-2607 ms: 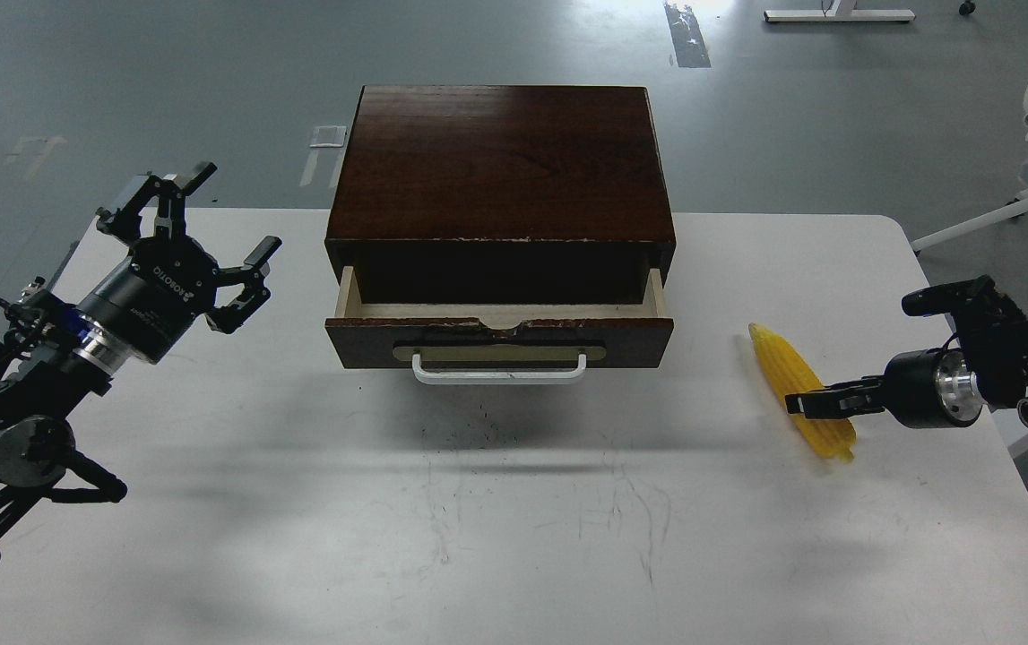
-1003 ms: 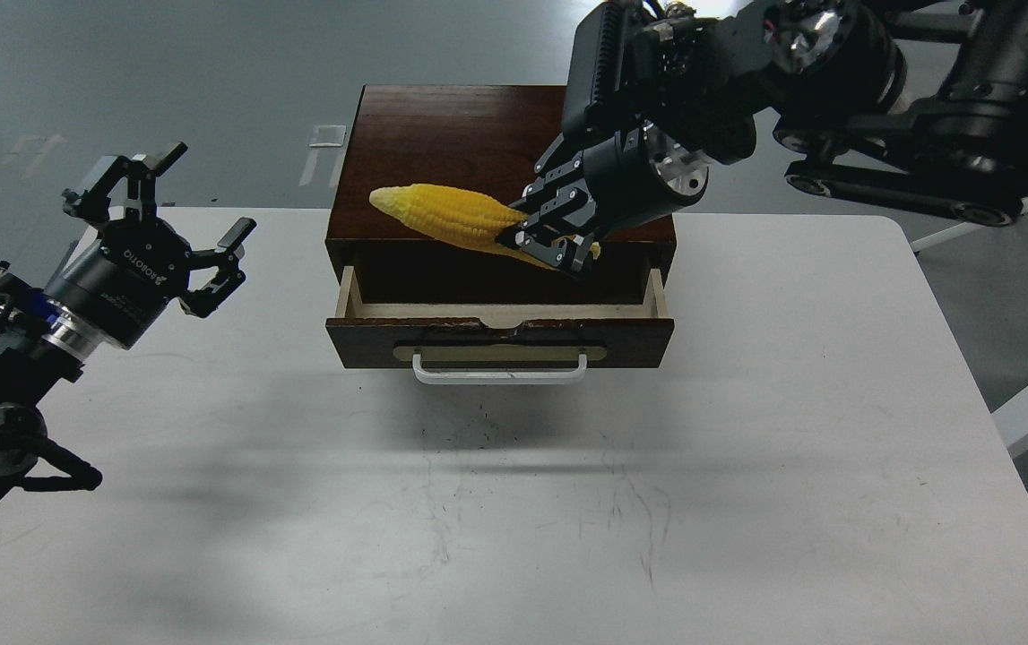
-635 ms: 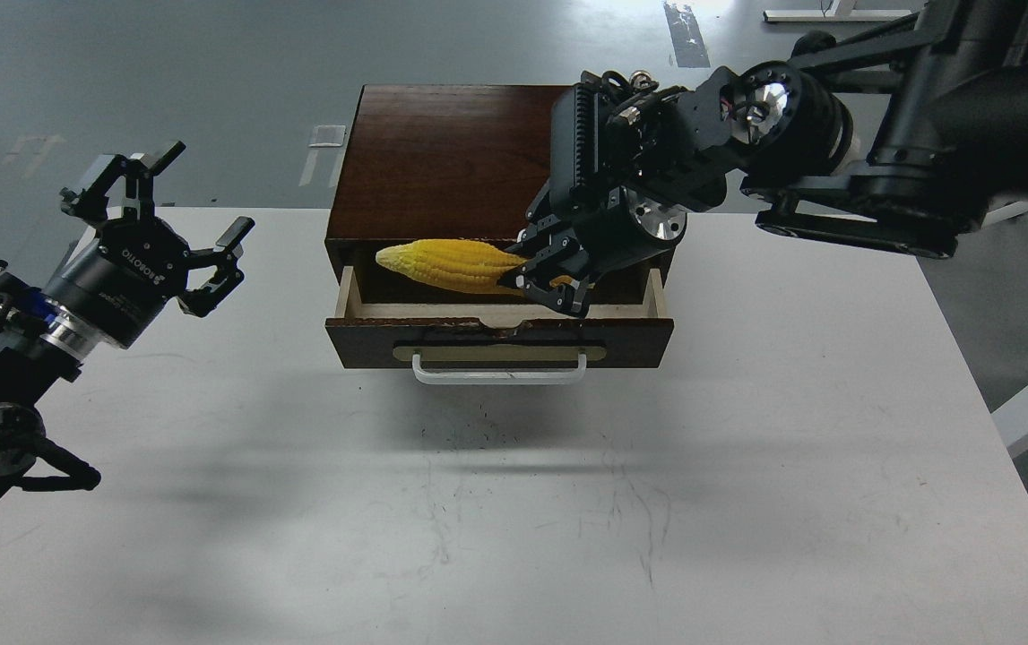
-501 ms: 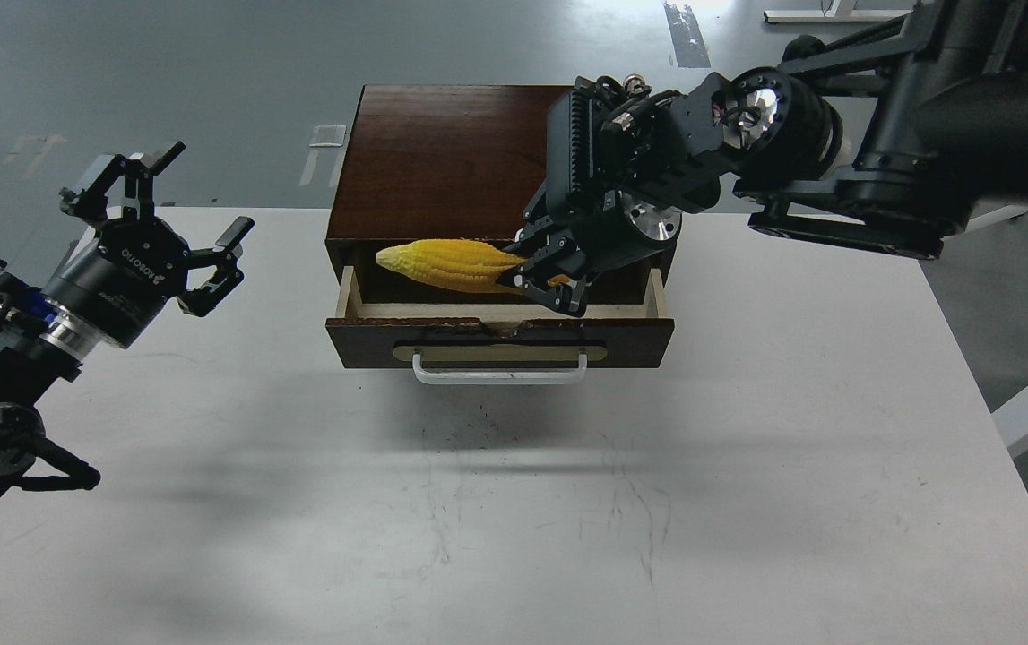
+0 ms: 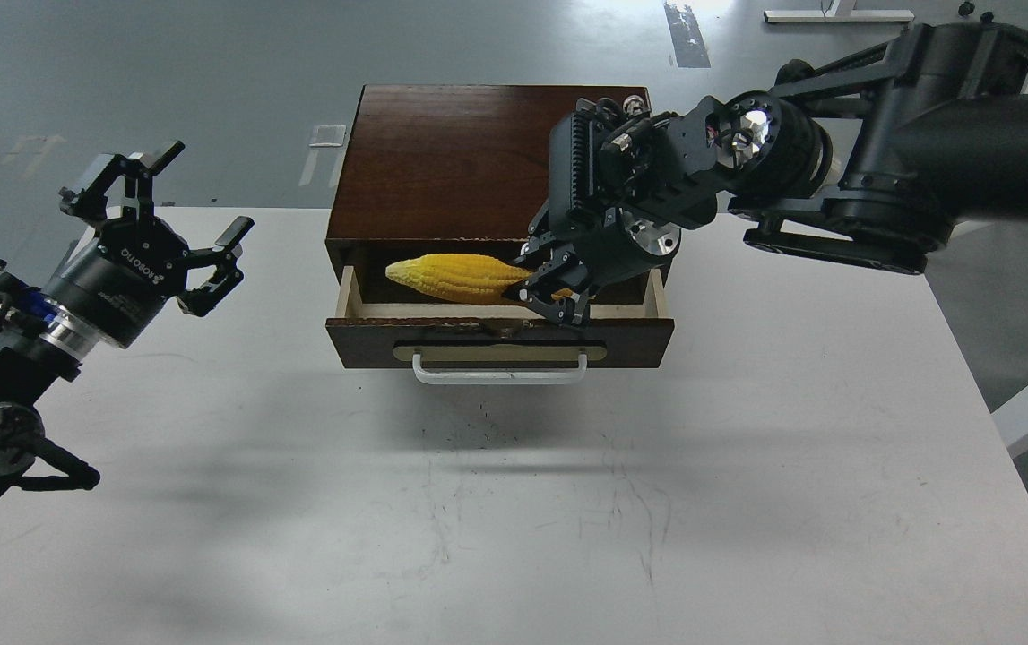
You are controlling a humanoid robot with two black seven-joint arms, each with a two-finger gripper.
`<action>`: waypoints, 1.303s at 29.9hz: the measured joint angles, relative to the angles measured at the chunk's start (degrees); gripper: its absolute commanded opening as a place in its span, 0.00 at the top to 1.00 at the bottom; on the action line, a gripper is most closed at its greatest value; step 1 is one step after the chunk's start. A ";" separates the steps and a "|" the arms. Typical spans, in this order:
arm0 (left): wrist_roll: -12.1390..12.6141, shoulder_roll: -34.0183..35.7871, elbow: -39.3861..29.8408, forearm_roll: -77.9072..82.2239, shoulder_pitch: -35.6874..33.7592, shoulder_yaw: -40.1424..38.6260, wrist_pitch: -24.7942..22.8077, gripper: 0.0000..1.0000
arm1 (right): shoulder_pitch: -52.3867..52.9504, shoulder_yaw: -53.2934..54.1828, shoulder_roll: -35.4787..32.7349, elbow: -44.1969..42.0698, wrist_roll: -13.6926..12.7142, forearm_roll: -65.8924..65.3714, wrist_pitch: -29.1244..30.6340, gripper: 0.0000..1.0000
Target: Put corn in drawer with both arms
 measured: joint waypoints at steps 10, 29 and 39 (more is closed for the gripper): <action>0.00 0.54 -0.02 0.00 0.00 0.00 -0.05 0.01 | 0.09 0.08 0.00 0.02 0.00 0.09 0.00 0.49; 0.02 0.65 -0.03 0.00 0.00 -0.43 -0.14 0.01 | 1.97 0.15 -0.52 0.73 0.00 0.70 0.00 0.35; 0.02 0.53 -0.02 0.00 -0.08 -0.78 -0.14 0.01 | 5.82 2.94 -5.76 2.15 0.00 10.35 0.00 0.25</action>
